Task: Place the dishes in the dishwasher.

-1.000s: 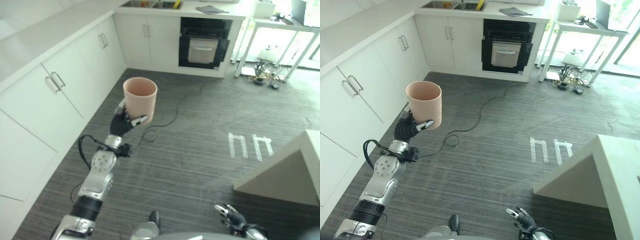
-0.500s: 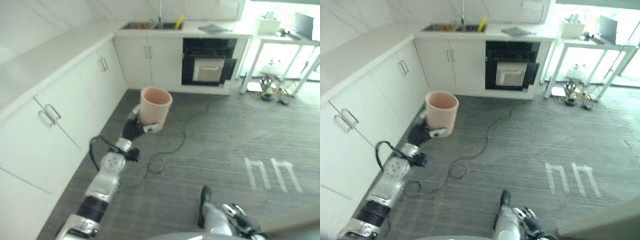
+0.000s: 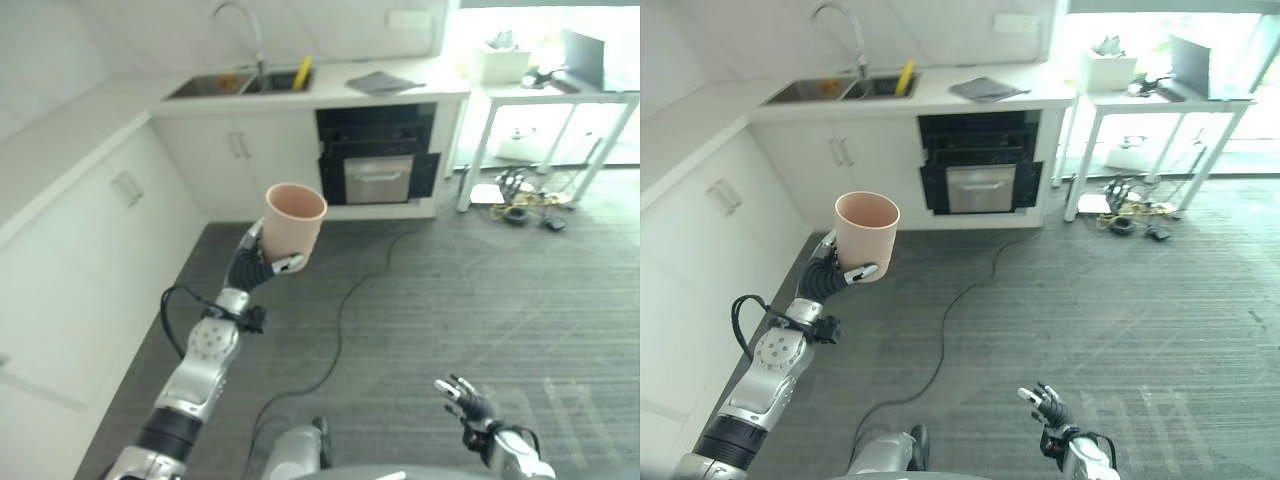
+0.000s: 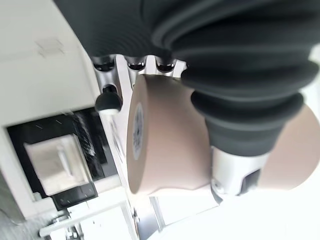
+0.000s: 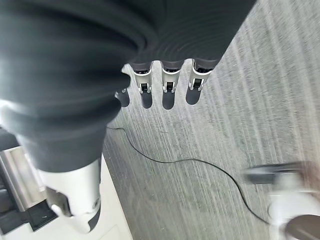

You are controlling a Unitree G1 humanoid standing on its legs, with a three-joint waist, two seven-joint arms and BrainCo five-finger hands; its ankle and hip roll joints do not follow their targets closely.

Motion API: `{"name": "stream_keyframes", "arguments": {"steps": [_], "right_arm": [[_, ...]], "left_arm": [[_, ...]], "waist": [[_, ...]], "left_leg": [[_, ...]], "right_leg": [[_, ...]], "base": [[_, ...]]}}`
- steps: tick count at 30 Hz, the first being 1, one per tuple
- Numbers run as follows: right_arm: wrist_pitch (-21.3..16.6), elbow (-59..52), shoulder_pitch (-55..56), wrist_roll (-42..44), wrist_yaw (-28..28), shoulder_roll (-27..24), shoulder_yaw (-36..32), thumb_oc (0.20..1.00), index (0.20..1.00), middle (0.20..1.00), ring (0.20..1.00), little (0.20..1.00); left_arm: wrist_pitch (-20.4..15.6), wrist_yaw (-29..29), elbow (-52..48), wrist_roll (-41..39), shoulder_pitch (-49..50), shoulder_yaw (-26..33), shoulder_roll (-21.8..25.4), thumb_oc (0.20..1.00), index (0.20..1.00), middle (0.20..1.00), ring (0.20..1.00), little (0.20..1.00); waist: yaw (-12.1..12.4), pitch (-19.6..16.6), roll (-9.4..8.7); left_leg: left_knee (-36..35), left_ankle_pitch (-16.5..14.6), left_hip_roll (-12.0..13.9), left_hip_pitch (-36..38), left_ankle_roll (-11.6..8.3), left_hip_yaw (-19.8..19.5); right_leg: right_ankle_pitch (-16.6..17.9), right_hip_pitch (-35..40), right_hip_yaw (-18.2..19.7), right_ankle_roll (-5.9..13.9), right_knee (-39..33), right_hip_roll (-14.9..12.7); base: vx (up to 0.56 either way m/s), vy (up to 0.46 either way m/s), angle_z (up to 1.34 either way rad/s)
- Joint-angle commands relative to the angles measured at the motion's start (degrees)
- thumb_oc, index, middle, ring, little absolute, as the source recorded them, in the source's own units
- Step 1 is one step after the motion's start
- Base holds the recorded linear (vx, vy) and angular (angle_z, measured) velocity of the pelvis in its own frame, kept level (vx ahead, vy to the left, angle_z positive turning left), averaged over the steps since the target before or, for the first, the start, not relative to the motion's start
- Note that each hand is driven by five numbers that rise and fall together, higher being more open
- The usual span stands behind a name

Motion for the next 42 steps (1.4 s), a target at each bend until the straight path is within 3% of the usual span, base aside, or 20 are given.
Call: {"name": "stream_keyframes", "arguments": {"steps": [1,4,5,6,7,8,9,10,11,12,13,15,17,19,25,34,37,42], "right_arm": [[-2.69,0.06,0.11,-0.92,0.71,0.45,-0.79,1.0,1.0,1.0,1.0,1.0],[-3.25,1.3,0.19,-2.03,0.53,0.44,-1.0,1.0,1.0,1.0,1.0,1.0],[-2.8,2.24,0.04,-1.53,0.28,0.45,-1.21,1.0,1.0,1.0,1.0,1.0],[-2.64,2.02,0.63,-1.49,-0.19,0.93,-1.59,1.0,1.0,1.0,1.0,1.0],[-2.57,1.81,0.74,-1.66,-0.36,1.03,-1.62,1.0,1.0,1.0,1.0,1.0],[-2.47,1.34,1.0,-2.13,-0.86,1.26,-1.7,1.0,1.0,1.0,1.0,1.0],[-2.51,0.17,2.19,-1.01,-2.25,2.3,-2.1,1.0,1.0,1.0,1.0,1.0],[-2.42,-1.25,3.09,-0.36,-3.18,3.03,-2.32,1.0,1.0,1.0,1.0,1.0],[-2.14,-2.01,3.39,-0.36,-3.66,3.39,-2.34,1.0,1.0,1.0,1.0,1.0],[-2.68,-1.94,3.65,-0.62,-3.62,3.75,-2.44,1.0,1.0,1.0,1.0,1.0],[-2.87,-1.82,3.6,-0.62,-3.52,3.74,-2.49,1.0,1.0,1.0,1.0,1.0],[-3.08,-3.48,3.71,-0.98,-3.62,3.49,-2.27,1.0,1.0,1.0,1.0,1.0],[-2.59,-3.87,3.09,-0.54,-2.02,2.86,-3.9,1.0,1.0,1.0,1.0,1.0],[-2.11,-3.48,2.86,-1.4,-1.8,3.17,-4.04,1.0,1.0,1.0,1.0,1.0],[-0.97,-2.33,2.46,-0.42,-2.34,3.57,-2.4,1.0,1.0,1.0,1.0,1.0],[-1.68,-0.55,1.89,-0.95,-0.6,2.26,-2.09,1.0,1.0,1.0,1.0,1.0],[-1.86,-0.3,1.62,-1.24,-0.09,1.68,-2.05,1.0,1.0,1.0,1.0,1.0],[-1.94,0.24,1.1,-2.07,1.24,0.4,-2.67,1.0,1.0,1.0,1.0,1.0]], "left_arm": [[-4.67,0.29,-5.32,-0.45,-0.97,2.64,0.79,0.2,0.2,0.2,0.2,0.2],[-5.39,0.63,-4.7,-0.6,-0.98,3.06,0.61,0.2,0.2,0.2,0.2,0.2],[-4.57,0.95,-4.47,-0.3,-1.43,2.93,0.77,0.2,0.2,0.2,0.2,0.2],[-3.84,-0.4,-4.32,-0.48,-2.68,2.89,0.78,0.2,0.2,0.2,0.2,0.2],[-3.84,-0.52,-4.21,-0.5,-2.87,2.84,0.84,0.2,0.2,0.2,0.2,0.2],[-3.84,-0.81,-3.94,-0.62,-3.3,2.76,0.97,0.2,0.2,0.2,0.2,0.2],[-3.63,-1.97,-2.56,-0.9,-5.5,2.01,1.41,0.2,0.2,0.2,0.2,0.2],[-3.39,-2.3,-2.49,-0.42,-6.19,1.43,1.68,0.2,0.2,0.2,0.2,0.2],[-3.27,-2.13,-2.35,-0.1,-6.39,1.08,1.73,0.2,0.2,0.2,0.2,0.2],[-3.07,-1.1,-2.2,0.46,-6.51,0.69,1.47,0.2,0.2,0.2,0.2,0.2],[-2.99,-1.01,-2.26,0.51,-6.54,0.67,1.42,0.2,0.2,0.2,0.2,0.2],[-2.74,-0.04,-2.85,1.8,-6.63,0.46,1.46,0.2,0.2,0.2,0.2,0.2],[-3.04,0.45,-3.06,1.79,-7.05,0.81,2.52,0.2,0.2,0.2,0.2,0.2],[-3.05,-0.25,-3.72,2.0,-6.32,0.92,2.4,0.2,0.2,0.2,0.2,0.2],[-1.64,-1.01,-5.53,2.59,-4.49,1.59,1.23,0.2,0.2,0.2,0.2,0.2],[-2.11,0.93,-6.23,2.7,-3.52,2.09,0.66,0.2,0.2,0.2,0.2,0.2],[-2.28,1.79,-6.11,2.69,-3.59,1.99,0.38,0.2,0.2,0.2,0.2,0.2],[-3.19,1.81,-5.59,2.1,-3.23,2.77,-0.03,0.2,0.2,0.2,0.2,0.2]], "waist": [[1.77,-0.18,0.06],[1.87,-0.69,-0.07],[2.27,-1.27,-0.29],[2.48,-2.18,-0.8],[2.46,-2.28,-0.92],[2.38,-2.52,-1.15],[1.68,-3.08,-1.52],[1.32,-3.08,-1.59],[1.24,-2.98,-1.41],[0.94,-2.2,-0.03],[0.82,-2.0,-0.05],[-1.1,0.28,0.32],[-2.92,2.48,-0.46],[-2.87,2.14,-0.79],[-1.44,-0.74,-1.74],[-1.64,-1.47,-1.51],[-1.59,-1.43,-1.59],[-1.24,-1.39,-1.62]], "left_leg": [[-4.04,11.83,2.71,5.78,-2.86,1.0],[-3.82,11.07,3.86,6.01,-2.54,5.2],[-3.45,10.02,3.01,7.34,-1.35,6.25],[-4.24,8.16,1.17,9.05,0.5,6.73],[-4.31,7.88,0.75,9.29,0.85,6.58],[-4.47,7.31,-0.11,9.81,1.63,6.24],[-5.36,5.55,-2.97,12.05,4.42,4.77],[-5.5,4.53,-4.26,12.98,5.72,3.98],[-5.6,4.1,-4.66,13.55,6.22,3.51],[-5.61,2.98,-4.64,15.43,6.77,2.51],[-5.61,2.81,-4.86,15.74,6.82,2.36],[-5.61,1.02,-4.88,19.61,6.31,0.85],[-5.61,-2.63,-4.03,23.57,5.15,-0.85],[-5.61,-3.79,-3.72,24.56,4.91,-0.95],[-5.61,-5.05,-1.67,26.56,3.02,2.62],[-4.61,-3.61,0.5,27.19,1.53,3.81],[-1.59,-3.93,0.69,25.47,1.07,3.27],[10.58,-2.04,0.4,19.61,-0.02,2.05]], "right_leg": [[5.0,-6.87,1.72,5.13,4.93,-0.61],[3.7,-5.33,-0.49,6.23,5.07,-2.23],[1.66,-3.83,-1.52,7.06,6.46,-3.14],[1.5,-3.36,-2.9,8.04,9.01,-4.11],[1.84,-3.58,-3.0,8.34,9.88,-4.34],[2.71,-4.16,-3.21,8.99,11.9,-4.8],[8.81,-8.07,-3.72,12.16,23.31,-6.07],[12.24,-10.59,-3.53,14.01,30.54,-5.6],[14.47,-12.69,-3.5,14.75,35.33,-5.61],[15.81,-18.83,-4.68,14.18,41.71,-6.87],[15.38,-19.7,-4.9,14.05,42.18,-7.23],[14.21,-26.01,-6.44,12.44,34.18,-8.51],[17.91,-28.34,-6.06,13.03,18.84,-13.23],[18.0,-26.76,-5.9,13.44,15.73,-13.8],[14.81,-19.07,-11.32,12.96,5.73,-12.55],[12.48,-16.45,-9.99,9.89,4.07,-8.21],[11.82,-15.4,-9.06,8.93,3.55,-7.26],[10.39,-13.41,-7.23,6.76,2.21,-5.82]], "base": [[0.44,0.185,-0.79],[0.41,0.241,-0.69],[0.55,0.345,-0.59],[0.47,0.303,-0.6],[0.32,0.241,-0.28],[0.29,0.282,0.54],[0.37,0.343,0.61],[0.35,0.326,0.86],[0.29,0.248,0.84],[0.21,0.179,0.96],[0.24,0.142,0.13],[0.26,-0.05,-0.02],[0.35,-0.281,0.4],[0.24,-0.238,0.81],[0.13,-0.189,0.5],[0.08,-0.186,-0.25],[0.04,-0.113,-0.05],[0.04,-0.118,-0.12]]}}
